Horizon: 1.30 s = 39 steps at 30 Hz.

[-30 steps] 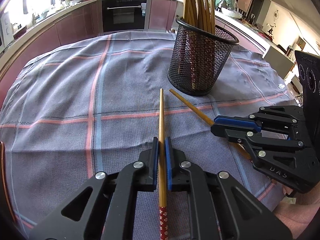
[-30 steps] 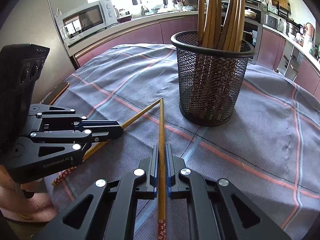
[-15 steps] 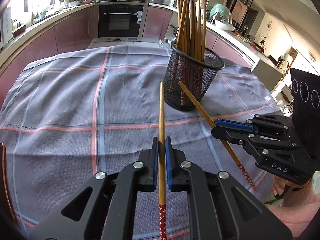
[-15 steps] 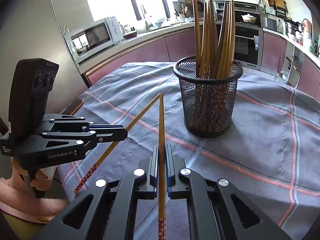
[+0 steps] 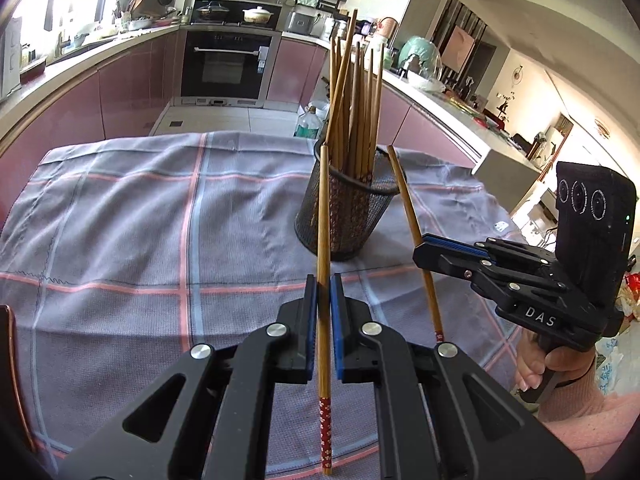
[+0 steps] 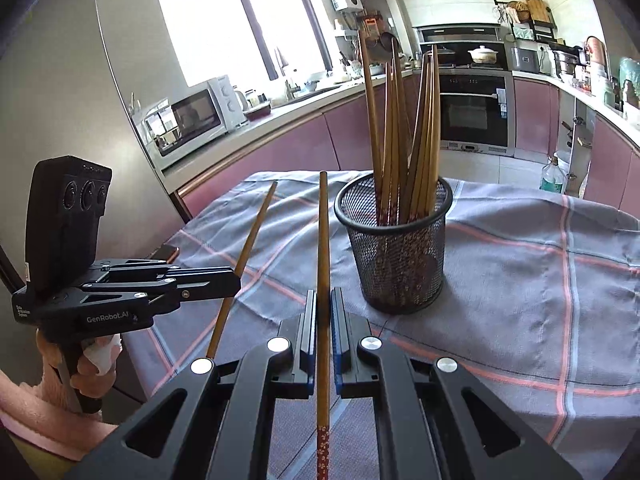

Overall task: Organize utensils
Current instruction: 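Lift both chopsticks upright and carry them over the mesh cup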

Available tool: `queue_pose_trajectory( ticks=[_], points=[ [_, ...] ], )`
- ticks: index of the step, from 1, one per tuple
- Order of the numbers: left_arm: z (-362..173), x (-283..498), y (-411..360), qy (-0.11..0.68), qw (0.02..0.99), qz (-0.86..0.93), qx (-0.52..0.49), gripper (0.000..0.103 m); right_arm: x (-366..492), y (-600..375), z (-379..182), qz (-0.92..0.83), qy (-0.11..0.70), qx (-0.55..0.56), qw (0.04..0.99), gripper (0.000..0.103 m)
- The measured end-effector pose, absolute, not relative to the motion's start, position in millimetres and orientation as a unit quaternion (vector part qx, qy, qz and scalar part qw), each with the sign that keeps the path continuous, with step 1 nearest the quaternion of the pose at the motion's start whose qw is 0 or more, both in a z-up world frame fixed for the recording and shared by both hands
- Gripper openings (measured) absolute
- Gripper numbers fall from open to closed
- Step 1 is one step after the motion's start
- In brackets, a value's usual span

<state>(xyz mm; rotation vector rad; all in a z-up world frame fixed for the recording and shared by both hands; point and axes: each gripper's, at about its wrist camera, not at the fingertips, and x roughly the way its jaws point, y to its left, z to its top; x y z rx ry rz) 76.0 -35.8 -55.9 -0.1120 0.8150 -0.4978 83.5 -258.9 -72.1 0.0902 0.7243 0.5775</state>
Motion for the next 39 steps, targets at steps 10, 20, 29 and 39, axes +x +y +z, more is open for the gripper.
queue_pose_trajectory(
  ticks=[10, 20, 29, 39],
  points=[
    [-41.9, 75.5, -39.9, 0.375, 0.891, -0.247, -0.061, 0.007, 82.6, -263.3, -57.6, 0.275, 0.324, 0.047, 0.904, 0.005],
    [-26.9, 75.2, -37.9, 0.357, 0.897, -0.252, -0.069, 0.007, 84.7, -267.4, -47.3, 0.268, 0.307, 0.047, 0.912, 0.006],
    [-16.5, 79.1, -33.8, 0.340, 0.901, -0.256, -0.080, 0.007, 86.3, -271.1, -37.5, 0.261, 0.294, 0.047, 0.918, 0.005],
    [-8.4, 82.0, -34.3, 0.332, 0.903, -0.259, -0.086, 0.007, 87.6, -271.3, -27.4, 0.259, 0.280, 0.044, 0.923, 0.006]
  ],
)
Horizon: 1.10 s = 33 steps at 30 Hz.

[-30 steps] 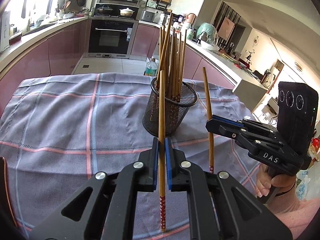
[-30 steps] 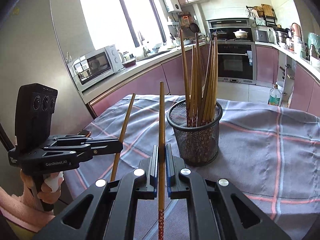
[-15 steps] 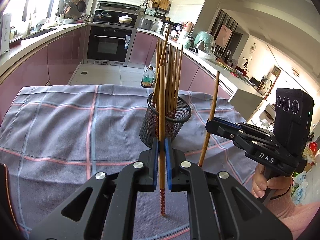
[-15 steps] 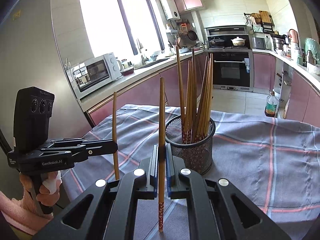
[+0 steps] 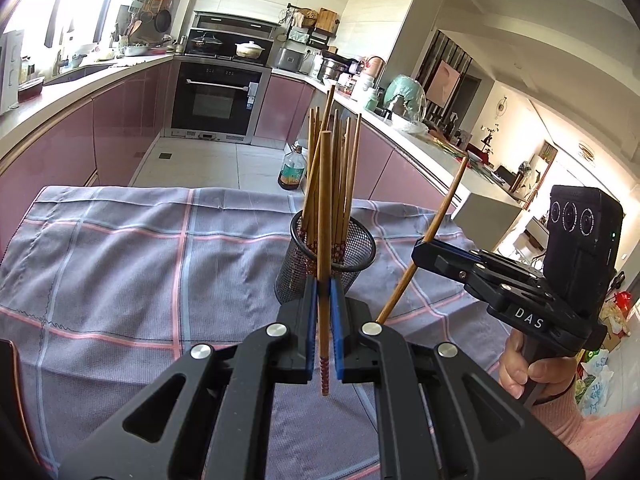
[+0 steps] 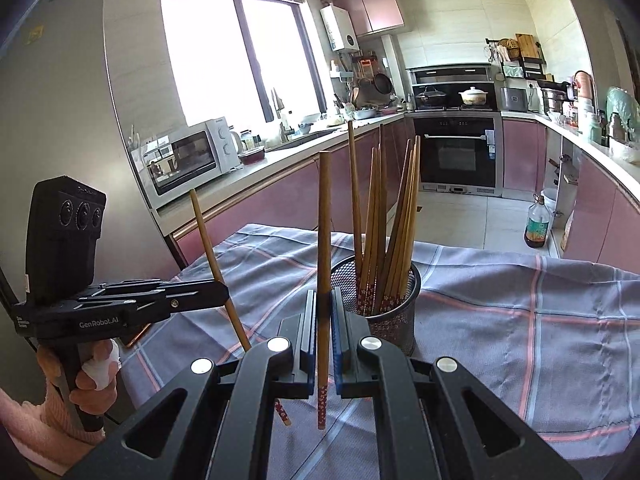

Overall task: Organize utensils
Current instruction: 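Lift both chopsticks upright and carry them over the mesh cup, then lower both chopsticks into the mesh cup among the others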

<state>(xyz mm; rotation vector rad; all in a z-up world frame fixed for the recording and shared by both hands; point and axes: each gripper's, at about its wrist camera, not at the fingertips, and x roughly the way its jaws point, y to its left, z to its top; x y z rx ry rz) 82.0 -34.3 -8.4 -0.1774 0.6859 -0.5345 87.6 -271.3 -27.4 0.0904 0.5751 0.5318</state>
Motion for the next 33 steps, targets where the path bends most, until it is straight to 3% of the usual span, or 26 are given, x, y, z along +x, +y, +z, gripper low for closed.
queue_pose_trajectory(
  ticks=[33],
  points=[
    [21.0, 98.9, -39.9, 0.288, 0.918, -0.261, -0.079, 0.007, 93.4, -280.0, -2.3, 0.249, 0.239, 0.035, 0.938, 0.005]
  ],
)
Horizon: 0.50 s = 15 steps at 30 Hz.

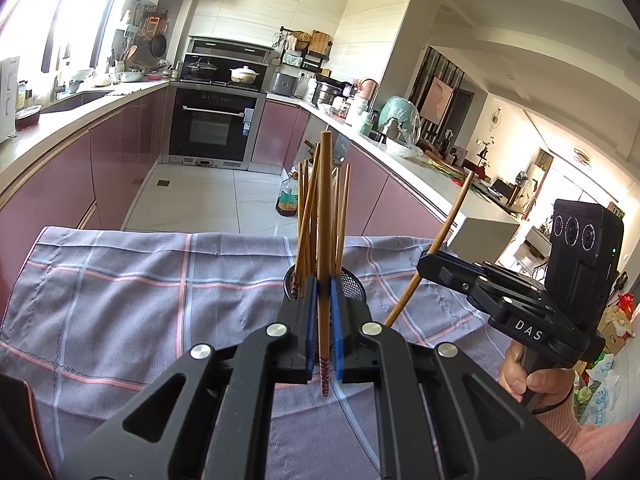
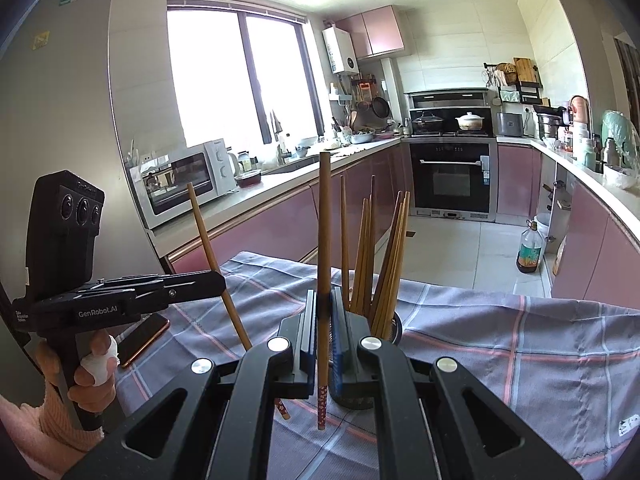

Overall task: Organize utensils
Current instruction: 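Lower both chopsticks into the mesh cup among the others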

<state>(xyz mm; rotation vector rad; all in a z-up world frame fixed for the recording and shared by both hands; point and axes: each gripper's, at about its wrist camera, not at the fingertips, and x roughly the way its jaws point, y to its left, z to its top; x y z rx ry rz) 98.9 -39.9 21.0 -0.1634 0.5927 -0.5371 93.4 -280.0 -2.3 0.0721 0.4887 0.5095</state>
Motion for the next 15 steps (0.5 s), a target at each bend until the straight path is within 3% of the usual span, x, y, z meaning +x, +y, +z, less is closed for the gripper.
queue_pose_trajectory(
  ticks=[15],
  points=[
    [28.2, 98.5, -43.0, 0.279, 0.922, -0.258, -0.073, 0.007, 95.9, -280.8, 3.1, 0.249, 0.230, 0.031, 0.940, 0.005]
  ],
)
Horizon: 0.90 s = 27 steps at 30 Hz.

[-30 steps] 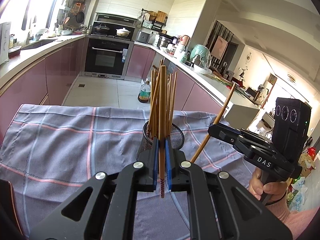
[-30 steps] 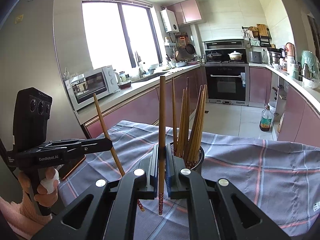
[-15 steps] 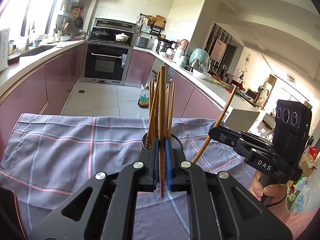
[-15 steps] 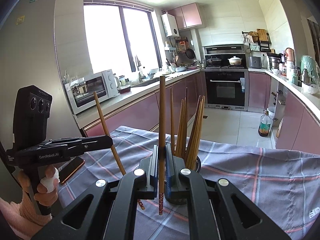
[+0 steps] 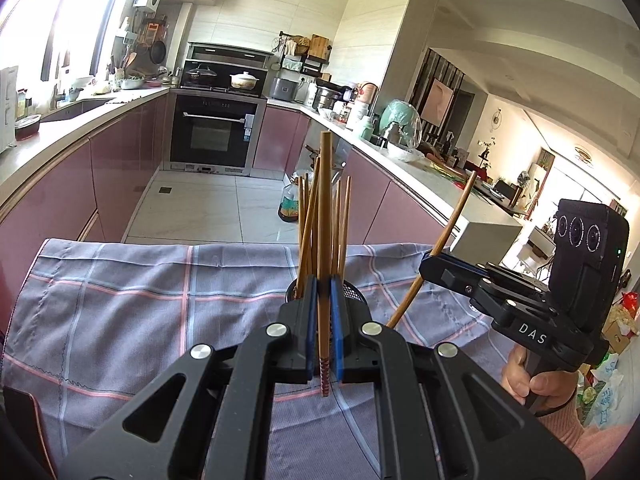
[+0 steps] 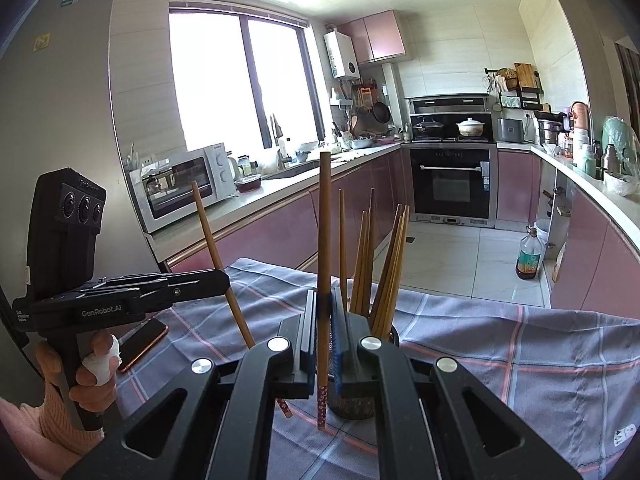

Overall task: Organize utensils
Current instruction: 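Lower both chopsticks into the mesh cup among the others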

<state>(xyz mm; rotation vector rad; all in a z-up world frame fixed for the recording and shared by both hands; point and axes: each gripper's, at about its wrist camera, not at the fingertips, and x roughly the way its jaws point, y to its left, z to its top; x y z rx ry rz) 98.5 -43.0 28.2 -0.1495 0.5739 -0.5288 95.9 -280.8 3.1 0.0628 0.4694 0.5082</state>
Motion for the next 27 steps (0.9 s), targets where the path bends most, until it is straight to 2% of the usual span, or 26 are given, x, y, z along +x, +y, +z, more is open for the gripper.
queue_pose_trajectory(
  ticks=[27],
  points=[
    [75.0, 103.1, -41.5, 0.230, 0.936, -0.255, -0.076, 0.007, 104.7, -282.4, 34.6, 0.246, 0.184, 0.032, 0.951, 0.005]
  ],
)
